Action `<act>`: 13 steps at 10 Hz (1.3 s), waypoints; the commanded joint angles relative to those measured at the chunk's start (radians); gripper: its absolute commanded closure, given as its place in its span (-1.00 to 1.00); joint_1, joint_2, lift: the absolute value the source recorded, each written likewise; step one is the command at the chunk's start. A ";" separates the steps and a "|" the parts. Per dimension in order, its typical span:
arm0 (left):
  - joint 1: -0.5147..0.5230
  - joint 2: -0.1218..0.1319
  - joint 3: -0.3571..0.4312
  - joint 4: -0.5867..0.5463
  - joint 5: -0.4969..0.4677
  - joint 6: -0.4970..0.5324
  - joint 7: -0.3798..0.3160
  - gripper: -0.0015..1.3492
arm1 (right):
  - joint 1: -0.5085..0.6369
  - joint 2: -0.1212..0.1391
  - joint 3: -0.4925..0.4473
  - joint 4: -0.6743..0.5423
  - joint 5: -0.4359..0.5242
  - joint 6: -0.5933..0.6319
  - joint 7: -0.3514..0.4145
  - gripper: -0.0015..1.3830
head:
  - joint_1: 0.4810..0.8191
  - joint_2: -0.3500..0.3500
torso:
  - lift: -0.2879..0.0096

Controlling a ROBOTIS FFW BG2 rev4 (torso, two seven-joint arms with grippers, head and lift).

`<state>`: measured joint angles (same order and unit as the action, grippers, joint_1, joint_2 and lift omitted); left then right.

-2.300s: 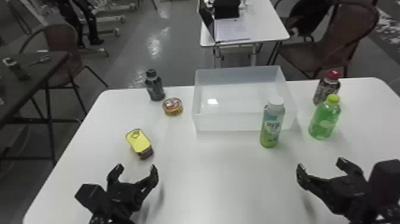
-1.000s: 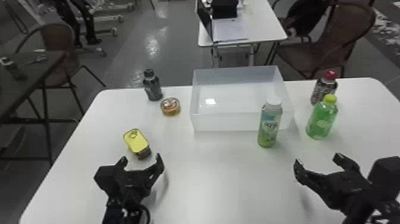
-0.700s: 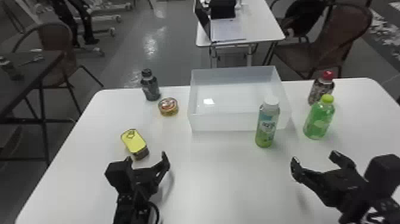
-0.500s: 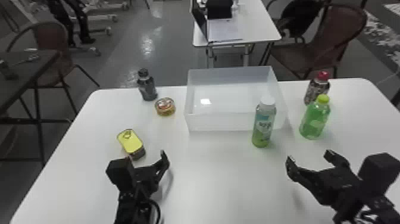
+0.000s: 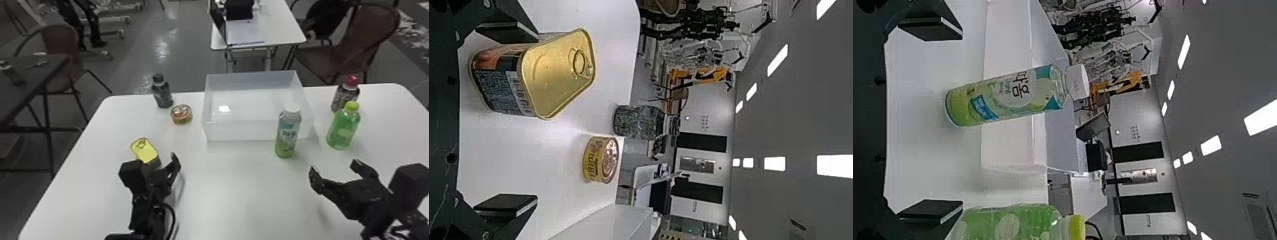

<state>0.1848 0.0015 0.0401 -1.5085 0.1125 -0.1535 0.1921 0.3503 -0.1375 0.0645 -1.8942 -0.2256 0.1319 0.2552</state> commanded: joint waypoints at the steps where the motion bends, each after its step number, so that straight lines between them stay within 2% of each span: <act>1: -0.039 -0.004 0.003 0.033 -0.021 0.025 0.000 -0.64 | -0.005 0.002 0.000 0.000 0.002 0.000 0.002 -0.85 | 0.27 0.45 | 0.06; 4: -0.090 0.009 0.026 0.090 -0.037 0.069 0.017 -0.60 | -0.011 0.009 0.000 0.003 0.006 0.000 0.012 -0.85 | 0.27 0.46 | 0.06; 5: -0.110 0.009 0.041 0.106 -0.054 0.095 0.018 -0.32 | -0.011 0.010 0.000 0.004 0.006 0.000 0.013 -0.85 | 0.27 0.49 | 0.06; 6: -0.133 0.011 0.058 0.134 -0.073 0.100 0.018 0.06 | -0.013 0.010 -0.002 0.004 0.006 0.000 0.019 -0.85 | 0.27 0.51 | 0.06; 8: -0.159 0.018 0.083 0.171 -0.086 0.075 0.013 0.65 | -0.017 0.010 -0.002 0.009 0.005 0.000 0.027 -0.85 | 0.27 0.57 | 0.06; 9: -0.156 0.028 0.087 0.171 -0.077 0.072 0.013 0.66 | -0.016 0.010 -0.002 0.009 0.005 0.000 0.029 -0.85 | 0.27 0.60 | 0.06; 11: -0.151 0.029 0.090 0.171 -0.073 0.042 0.012 0.66 | -0.011 0.013 -0.002 0.009 0.006 0.000 0.029 -0.85 | 0.27 0.63 | 0.06; 13: -0.146 0.031 0.089 0.142 -0.071 -0.023 -0.025 0.66 | -0.010 0.015 -0.002 0.012 0.005 0.000 0.029 -0.85 | 0.27 0.63 | 0.06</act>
<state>0.0367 0.0322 0.1289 -1.3533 0.0403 -0.1558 0.1702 0.3401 -0.1236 0.0629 -1.8826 -0.2205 0.1319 0.2838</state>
